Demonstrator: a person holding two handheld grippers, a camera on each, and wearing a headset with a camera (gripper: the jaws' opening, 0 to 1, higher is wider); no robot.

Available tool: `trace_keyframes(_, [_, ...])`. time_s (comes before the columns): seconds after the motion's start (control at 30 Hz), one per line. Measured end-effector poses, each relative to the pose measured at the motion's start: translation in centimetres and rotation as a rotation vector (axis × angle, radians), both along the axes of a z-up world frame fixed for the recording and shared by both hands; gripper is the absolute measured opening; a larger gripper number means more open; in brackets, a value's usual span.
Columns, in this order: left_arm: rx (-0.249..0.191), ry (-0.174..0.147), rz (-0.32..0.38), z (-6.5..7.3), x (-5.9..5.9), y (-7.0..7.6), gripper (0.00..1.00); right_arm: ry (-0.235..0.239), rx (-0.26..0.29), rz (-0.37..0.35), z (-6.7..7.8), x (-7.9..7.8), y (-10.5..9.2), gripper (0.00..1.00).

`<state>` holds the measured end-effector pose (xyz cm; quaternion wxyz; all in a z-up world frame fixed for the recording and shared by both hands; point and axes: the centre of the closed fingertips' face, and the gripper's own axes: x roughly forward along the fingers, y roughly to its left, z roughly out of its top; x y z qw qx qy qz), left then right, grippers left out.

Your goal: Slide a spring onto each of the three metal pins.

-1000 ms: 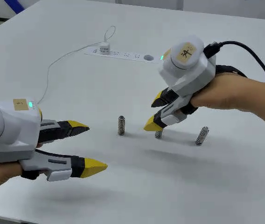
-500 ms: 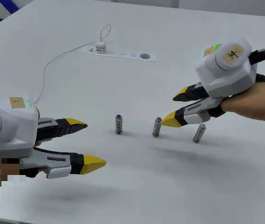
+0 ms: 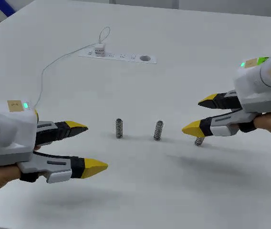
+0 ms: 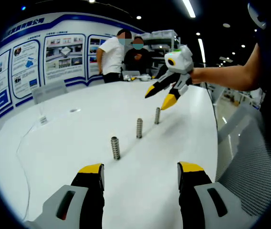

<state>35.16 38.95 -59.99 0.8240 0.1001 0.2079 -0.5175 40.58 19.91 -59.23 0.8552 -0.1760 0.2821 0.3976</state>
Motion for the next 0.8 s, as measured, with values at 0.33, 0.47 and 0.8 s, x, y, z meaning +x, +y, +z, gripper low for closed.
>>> trace_keyframes(0.33, [-0.006, 0.001, -0.005, -0.1, -0.1, -0.2, 0.64, -0.021, 0.039, -0.026, -0.8, -2.1, -1.4, 0.61])
trace_keyframes(0.47, [-0.006, 0.003, -0.003, -0.2, -0.2, 0.1, 0.64, -0.032, 0.067, -0.038, -1.1, -3.1, -1.8, 0.61])
trace_keyframes(0.8, [-0.013, 0.002, 0.004, -0.2, -0.3, 0.3, 0.64, -0.072, 0.103, -0.067, -1.4, -4.9, -2.5, 0.64])
